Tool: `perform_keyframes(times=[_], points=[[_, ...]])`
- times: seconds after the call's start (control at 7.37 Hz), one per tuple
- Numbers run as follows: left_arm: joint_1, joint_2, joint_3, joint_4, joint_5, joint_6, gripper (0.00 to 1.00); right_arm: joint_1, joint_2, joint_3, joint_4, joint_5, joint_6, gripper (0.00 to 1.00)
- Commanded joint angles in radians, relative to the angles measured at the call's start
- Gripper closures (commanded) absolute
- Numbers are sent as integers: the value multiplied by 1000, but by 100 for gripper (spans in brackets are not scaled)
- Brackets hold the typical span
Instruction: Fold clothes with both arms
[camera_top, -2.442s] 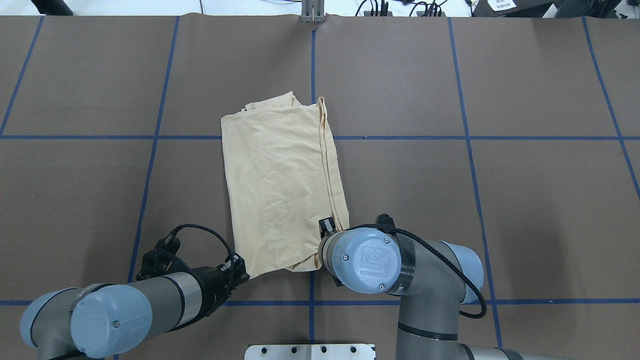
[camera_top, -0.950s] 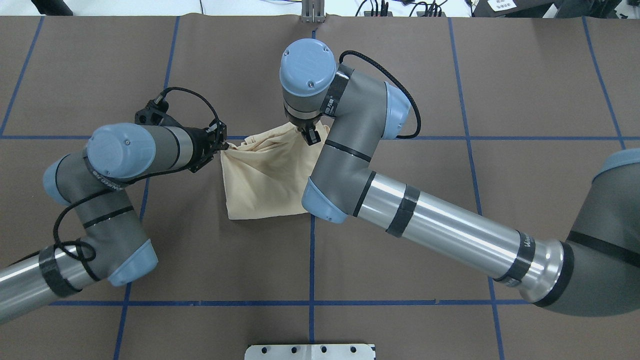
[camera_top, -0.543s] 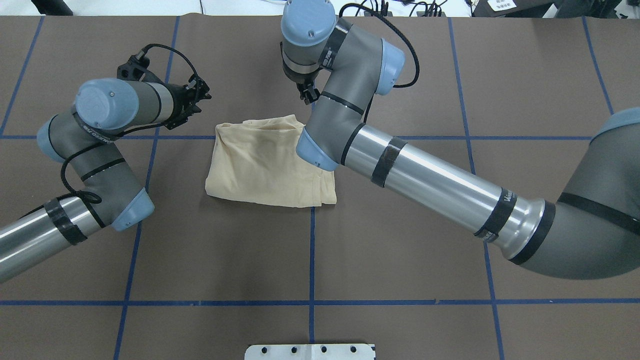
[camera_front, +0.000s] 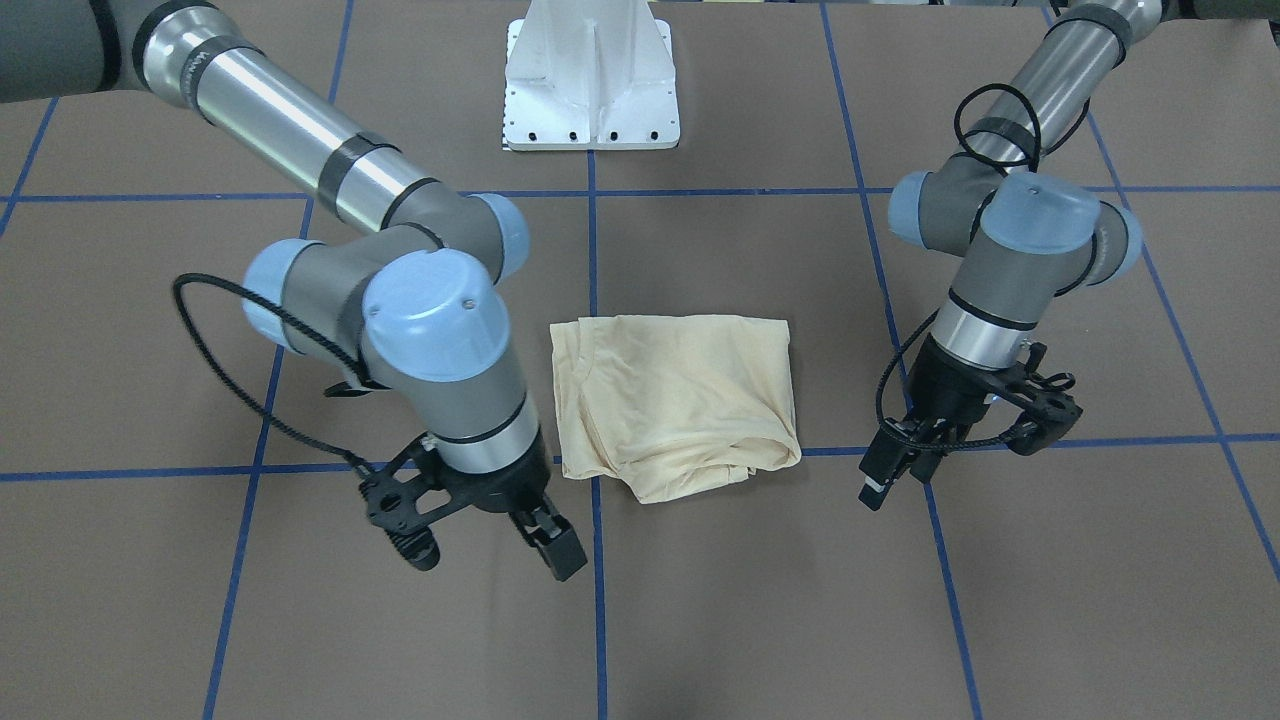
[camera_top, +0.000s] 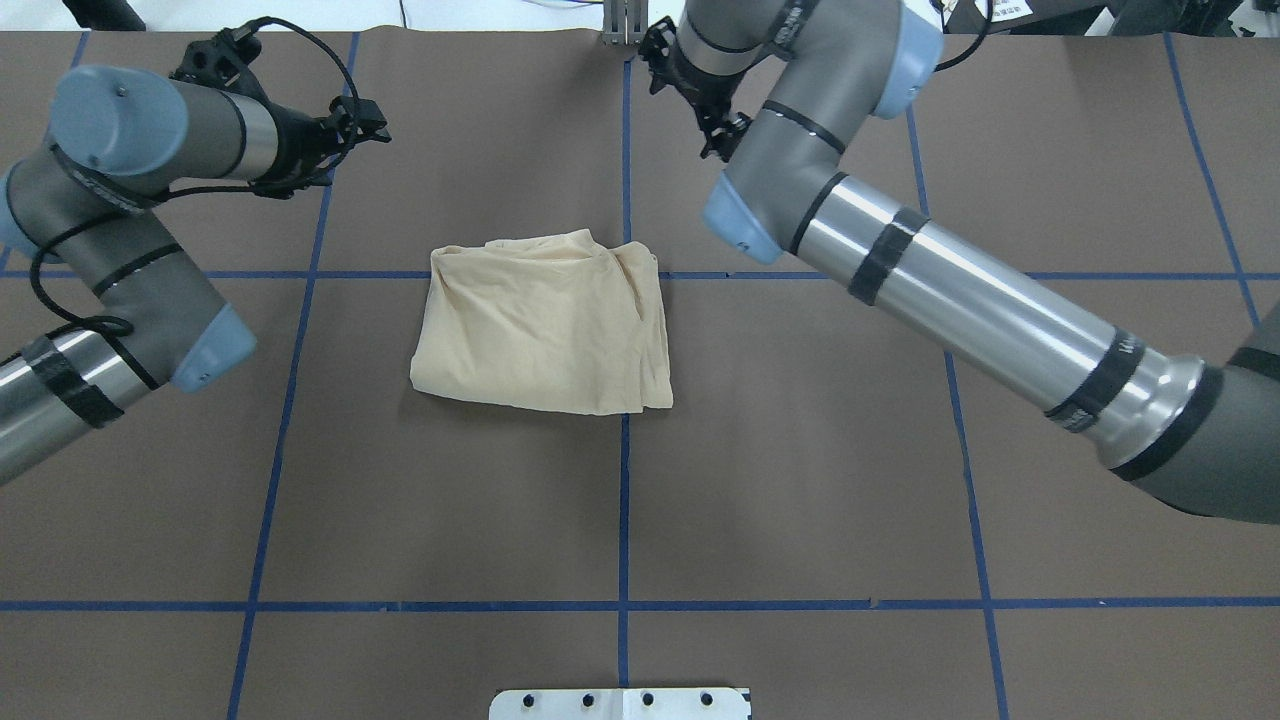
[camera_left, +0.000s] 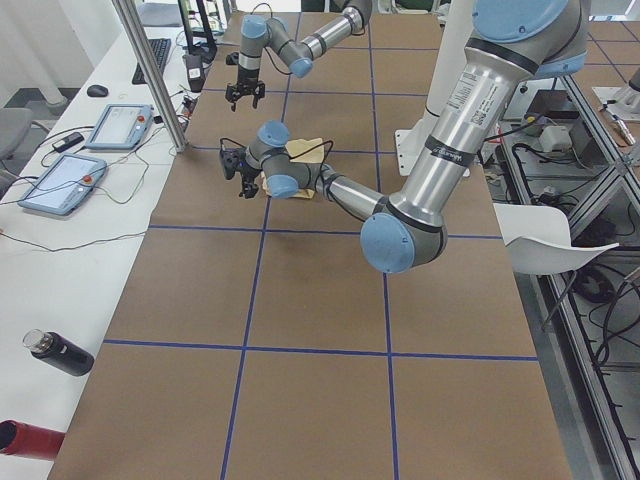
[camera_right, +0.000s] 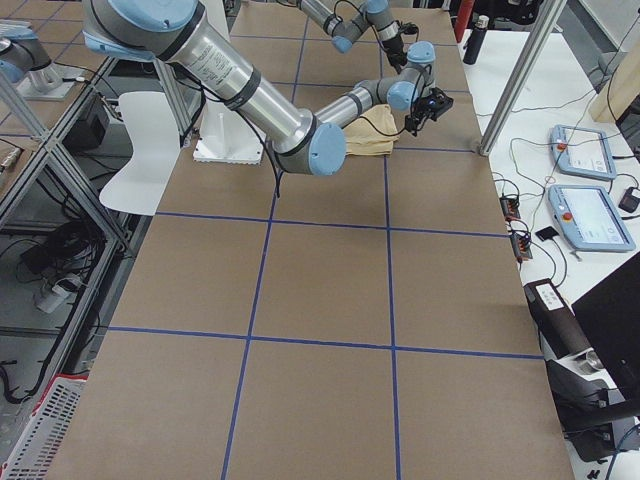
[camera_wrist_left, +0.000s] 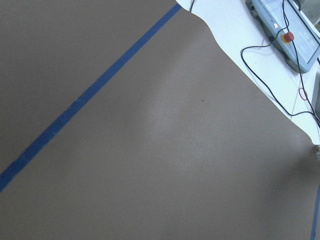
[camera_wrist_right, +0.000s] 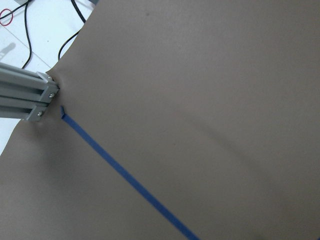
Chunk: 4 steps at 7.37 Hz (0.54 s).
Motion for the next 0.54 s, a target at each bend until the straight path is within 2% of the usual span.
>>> perform_keyframes(times=[0.0, 0.14, 0.41], points=[[-114, 127, -82, 3, -117, 446, 0, 135, -200, 153, -84, 111, -386, 0], [-186, 171, -87, 5, -183, 660, 0, 211, -312, 234, -129, 170, -645, 0], [-356, 240, -80, 34, -305, 1019, 0, 421, -466, 275, -184, 323, -1093, 0]])
